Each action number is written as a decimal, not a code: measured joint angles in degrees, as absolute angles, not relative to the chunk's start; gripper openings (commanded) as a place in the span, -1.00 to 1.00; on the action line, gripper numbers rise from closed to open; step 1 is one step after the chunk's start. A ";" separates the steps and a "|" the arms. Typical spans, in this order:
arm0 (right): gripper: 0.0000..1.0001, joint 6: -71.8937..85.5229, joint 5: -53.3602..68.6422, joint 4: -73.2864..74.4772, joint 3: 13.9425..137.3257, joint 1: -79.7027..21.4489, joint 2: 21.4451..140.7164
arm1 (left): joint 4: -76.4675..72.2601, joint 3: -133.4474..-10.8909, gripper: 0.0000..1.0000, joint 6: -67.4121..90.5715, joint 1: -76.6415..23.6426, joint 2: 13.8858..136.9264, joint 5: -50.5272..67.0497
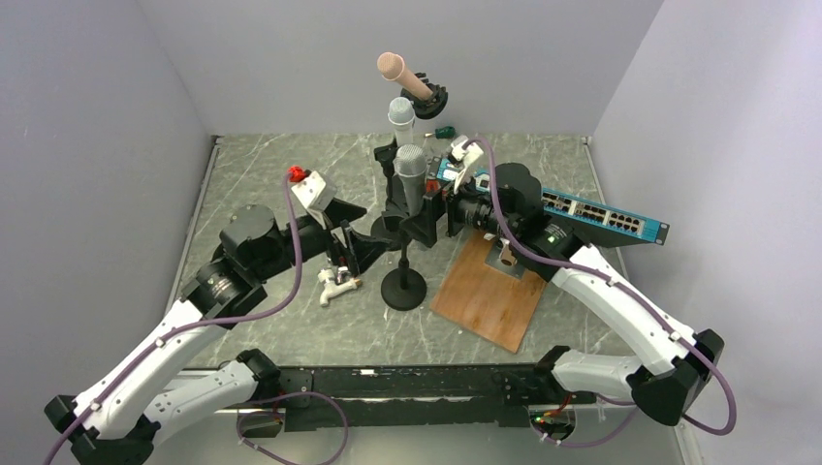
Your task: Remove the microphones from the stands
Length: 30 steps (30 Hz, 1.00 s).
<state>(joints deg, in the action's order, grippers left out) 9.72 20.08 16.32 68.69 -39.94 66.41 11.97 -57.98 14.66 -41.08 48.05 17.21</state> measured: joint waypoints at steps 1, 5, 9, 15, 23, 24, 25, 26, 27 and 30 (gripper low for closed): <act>1.00 10.20 17.04 16.97 68.69 -40.45 66.02 | 11.60 -57.69 0.99 14.63 -41.08 47.57 16.84; 1.00 11.64 -1.21 17.96 68.12 -47.68 63.59 | 10.26 -56.45 0.99 14.35 -41.08 45.91 14.55; 1.00 12.25 -13.47 17.91 67.85 -54.35 62.22 | 9.58 -54.57 0.99 14.28 -41.08 44.91 11.55; 0.98 12.38 -27.94 18.04 69.34 -60.25 64.05 | 10.74 -53.58 0.99 14.28 -41.08 44.58 5.04; 0.93 6.87 -47.16 13.63 71.94 -73.45 69.76 | 11.94 -52.23 0.99 14.39 -41.08 42.44 -0.56; 0.91 6.20 -48.99 13.17 72.40 -73.95 70.59 | 11.94 -52.21 0.99 14.41 -41.08 42.37 -0.97; 0.91 5.08 -52.10 12.47 73.28 -74.39 71.90 | 11.97 -52.16 0.99 14.44 -41.08 42.28 -1.41; 0.89 4.29 -53.95 11.88 73.78 -74.50 72.84 | 11.94 -52.05 0.99 14.46 -41.08 42.15 -1.58; 0.88 3.03 -56.12 11.00 74.28 -74.56 73.87 | 12.01 -51.92 0.99 14.46 -41.08 41.98 -1.87; 0.79 -0.43 -60.95 8.34 74.76 -74.56 76.16 | 12.12 -51.62 0.99 14.50 -41.08 41.39 -2.42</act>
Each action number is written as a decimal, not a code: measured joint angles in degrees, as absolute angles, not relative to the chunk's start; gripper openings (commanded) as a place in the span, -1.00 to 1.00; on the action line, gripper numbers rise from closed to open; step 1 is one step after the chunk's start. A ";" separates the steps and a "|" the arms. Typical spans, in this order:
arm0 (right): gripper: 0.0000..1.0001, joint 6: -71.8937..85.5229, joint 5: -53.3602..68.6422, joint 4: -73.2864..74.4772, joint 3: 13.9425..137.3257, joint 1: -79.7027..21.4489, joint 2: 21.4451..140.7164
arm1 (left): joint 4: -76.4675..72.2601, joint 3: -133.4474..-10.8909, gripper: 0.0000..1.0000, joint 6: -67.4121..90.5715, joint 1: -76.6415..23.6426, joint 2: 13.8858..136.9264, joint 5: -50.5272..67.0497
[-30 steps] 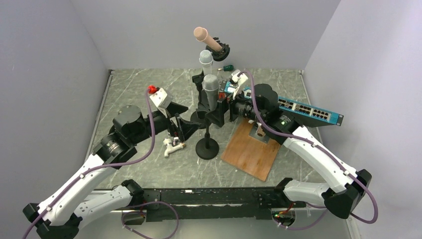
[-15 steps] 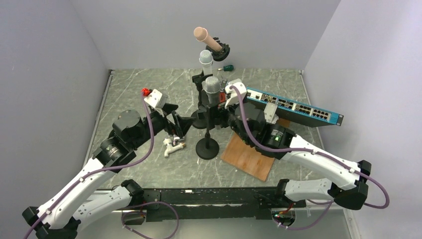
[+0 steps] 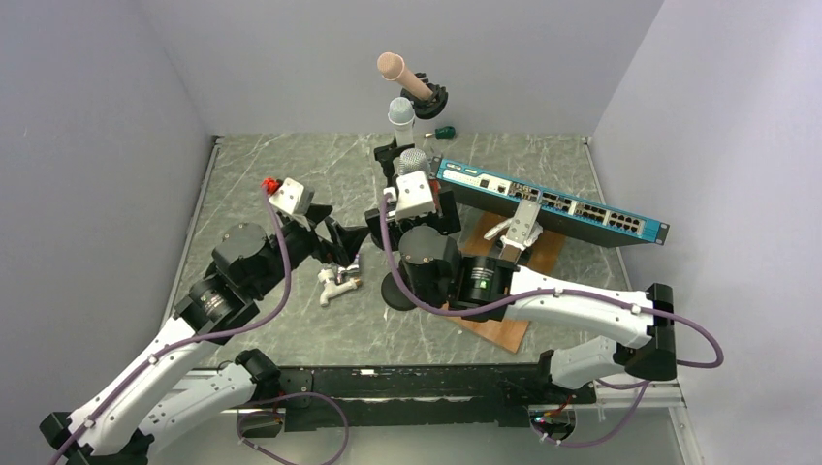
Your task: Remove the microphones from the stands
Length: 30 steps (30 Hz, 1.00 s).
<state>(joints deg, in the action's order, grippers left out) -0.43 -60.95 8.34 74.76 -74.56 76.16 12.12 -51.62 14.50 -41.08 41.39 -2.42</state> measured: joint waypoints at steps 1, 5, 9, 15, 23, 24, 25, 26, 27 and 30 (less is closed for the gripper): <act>0.76 -1.41 -62.02 7.62 74.85 -74.56 76.75 | 12.12 -51.48 0.99 14.52 -41.08 41.15 -2.57; 0.58 -5.37 -65.73 4.45 74.89 -74.56 78.67 | 12.16 -50.63 0.99 14.72 -41.08 40.23 -2.96; 0.39 -8.40 -67.40 1.23 74.91 -74.28 79.24 | 12.38 -49.87 0.99 14.74 -41.08 39.79 -3.11; -0.28 -9.39 -67.29 -0.08 75.05 -72.88 79.26 | 13.21 -49.87 0.99 14.72 -41.08 39.92 -3.07; -0.91 -8.69 -57.39 1.50 74.76 -71.18 77.84 | 12.82 -49.56 0.99 14.70 -41.08 40.47 -0.45; -0.98 -8.99 -55.27 1.58 74.37 -70.89 77.32 | 12.49 -49.25 0.99 14.70 -41.08 40.32 0.27; -1.00 -9.43 -53.04 1.65 73.91 -70.61 76.62 | 12.23 -48.99 0.99 14.70 -41.08 40.25 0.86; -1.00 -9.63 -50.33 1.69 73.41 -70.32 75.88 | 11.94 -48.77 0.99 14.70 -41.08 40.21 1.80; -1.00 -9.87 -47.62 1.85 72.93 -70.00 75.09 | 11.60 -48.62 0.99 14.68 -41.08 40.23 2.76; -1.00 -10.09 -38.76 2.68 71.72 -68.10 72.97 | 11.00 -48.53 0.99 14.44 -41.08 40.27 5.72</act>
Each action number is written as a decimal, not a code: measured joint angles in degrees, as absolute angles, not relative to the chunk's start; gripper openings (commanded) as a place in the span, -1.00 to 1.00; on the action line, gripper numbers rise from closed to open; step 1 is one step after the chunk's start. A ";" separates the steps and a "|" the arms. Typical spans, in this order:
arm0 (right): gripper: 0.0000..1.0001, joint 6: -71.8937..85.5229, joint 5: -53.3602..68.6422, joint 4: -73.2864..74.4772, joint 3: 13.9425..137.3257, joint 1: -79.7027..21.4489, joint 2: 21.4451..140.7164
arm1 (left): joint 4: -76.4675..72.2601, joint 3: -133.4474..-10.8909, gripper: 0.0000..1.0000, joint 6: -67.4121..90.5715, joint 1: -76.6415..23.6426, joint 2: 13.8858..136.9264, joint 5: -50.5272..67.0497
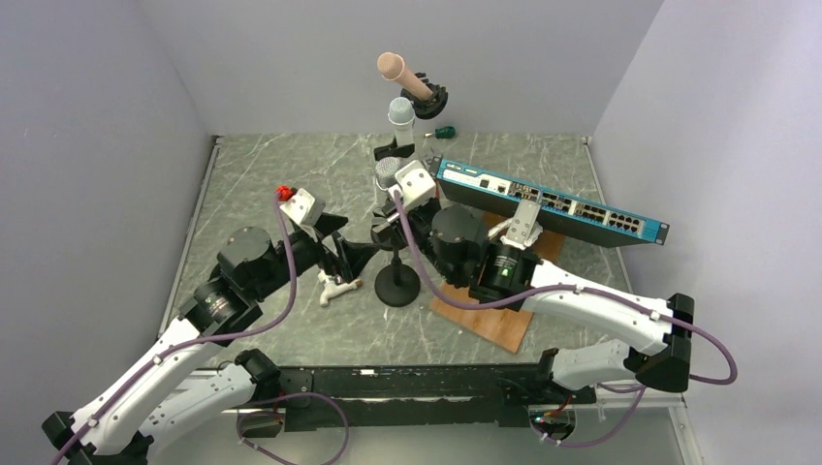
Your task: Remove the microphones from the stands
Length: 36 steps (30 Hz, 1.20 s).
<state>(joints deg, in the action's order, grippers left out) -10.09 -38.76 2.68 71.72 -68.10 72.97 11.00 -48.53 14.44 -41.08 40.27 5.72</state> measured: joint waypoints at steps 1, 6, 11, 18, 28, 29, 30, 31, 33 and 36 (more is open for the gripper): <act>-1.00 -10.09 -36.05 2.98 71.46 -67.33 72.40 | 10.59 -48.53 0.99 14.31 -41.08 40.34 7.01; -1.00 -9.43 -20.97 4.67 70.57 -61.78 70.30 | 9.63 -48.56 0.99 13.54 -41.08 40.88 11.53; -1.00 -9.43 -10.44 4.86 70.63 -59.24 70.22 | 9.65 -48.62 0.99 10.39 -41.06 41.95 13.15; -1.00 -9.32 -2.98 4.67 70.76 -57.78 70.22 | 8.21 -51.77 0.95 7.68 -38.37 46.78 15.29; -1.00 -8.16 0.08 4.49 70.76 -56.31 70.22 | 6.44 -51.94 0.93 8.27 -38.04 52.47 20.86; -1.00 -8.03 0.12 4.49 70.74 -56.27 70.19 | 6.46 -51.92 0.96 8.34 -38.04 52.51 21.15; -1.00 -7.90 0.19 4.49 70.74 -56.23 70.15 | 6.42 -51.92 0.97 8.40 -38.04 52.38 21.30; -1.00 -7.86 0.34 4.47 70.65 -56.18 70.08 | 6.42 -51.92 0.98 8.40 -38.06 52.16 21.41; -1.00 -7.81 0.45 4.45 70.52 -56.10 69.93 | 6.39 -51.86 0.97 8.40 -38.06 51.68 21.43; -1.00 -7.62 0.58 4.49 70.22 -55.96 69.49 | 6.17 -51.75 0.79 8.43 -38.04 51.11 21.47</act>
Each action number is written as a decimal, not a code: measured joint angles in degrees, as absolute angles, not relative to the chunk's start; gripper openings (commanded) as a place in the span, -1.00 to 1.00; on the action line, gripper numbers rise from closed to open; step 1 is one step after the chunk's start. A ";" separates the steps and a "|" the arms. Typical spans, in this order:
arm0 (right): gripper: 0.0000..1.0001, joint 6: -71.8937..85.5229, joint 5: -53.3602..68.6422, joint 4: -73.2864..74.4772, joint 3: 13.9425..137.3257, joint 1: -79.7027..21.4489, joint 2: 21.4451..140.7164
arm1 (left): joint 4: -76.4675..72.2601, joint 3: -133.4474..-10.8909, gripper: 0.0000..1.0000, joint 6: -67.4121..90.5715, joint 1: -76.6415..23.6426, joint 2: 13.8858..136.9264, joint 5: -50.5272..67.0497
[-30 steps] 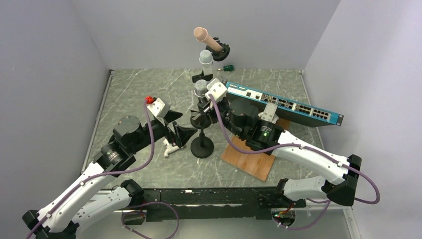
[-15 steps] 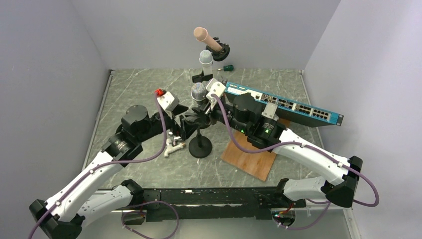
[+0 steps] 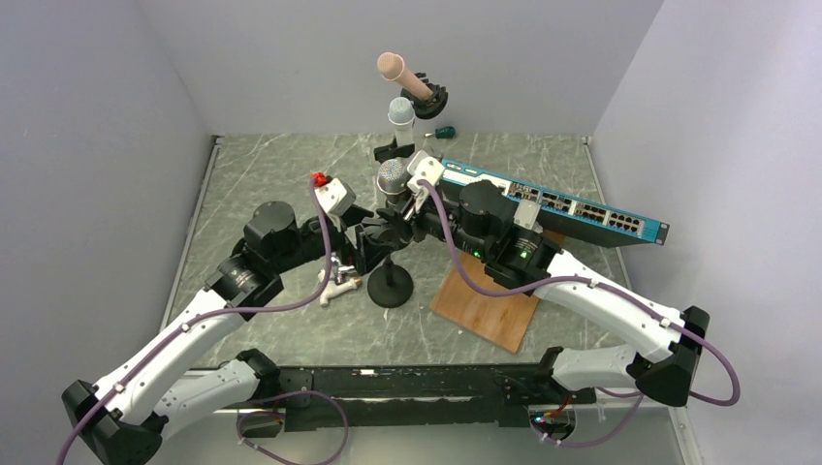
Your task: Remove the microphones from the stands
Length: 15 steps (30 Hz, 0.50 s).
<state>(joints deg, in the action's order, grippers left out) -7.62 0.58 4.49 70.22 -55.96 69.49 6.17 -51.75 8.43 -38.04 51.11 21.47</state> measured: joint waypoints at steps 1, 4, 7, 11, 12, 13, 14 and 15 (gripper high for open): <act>-1.00 -7.55 0.60 4.49 70.15 -55.96 69.38 | 6.07 -51.77 0.75 8.49 -38.04 51.09 21.56; -1.00 -7.44 0.60 4.49 70.08 -55.94 69.32 | 5.98 -51.77 0.63 8.45 -38.06 51.57 21.58; -1.00 -7.40 0.64 4.49 70.08 -55.94 69.32 | 5.98 -51.77 0.37 8.47 -38.04 52.49 21.61; -1.00 -7.22 0.99 4.47 70.08 -55.92 69.32 | 6.00 -51.77 -0.42 8.67 -38.04 52.99 21.56; -1.00 -7.01 1.19 4.64 70.08 -55.92 69.32 | 5.87 -51.77 -0.89 8.05 -38.04 52.97 21.54; -1.00 -6.87 1.48 5.04 70.06 -55.92 69.32 | 5.78 -51.77 -1.00 8.14 -38.04 52.97 21.63; -1.00 -6.81 1.58 5.43 70.04 -55.92 69.32 | 6.61 -51.77 -1.00 7.75 -38.02 52.97 21.54; -1.00 -7.01 1.50 5.98 70.02 -55.90 69.32 | 7.03 -51.77 -1.00 7.49 -37.95 52.97 21.56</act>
<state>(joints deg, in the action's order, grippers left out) -7.01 1.50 5.98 70.02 -55.90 69.32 7.03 -51.77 7.49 -37.95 52.97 21.56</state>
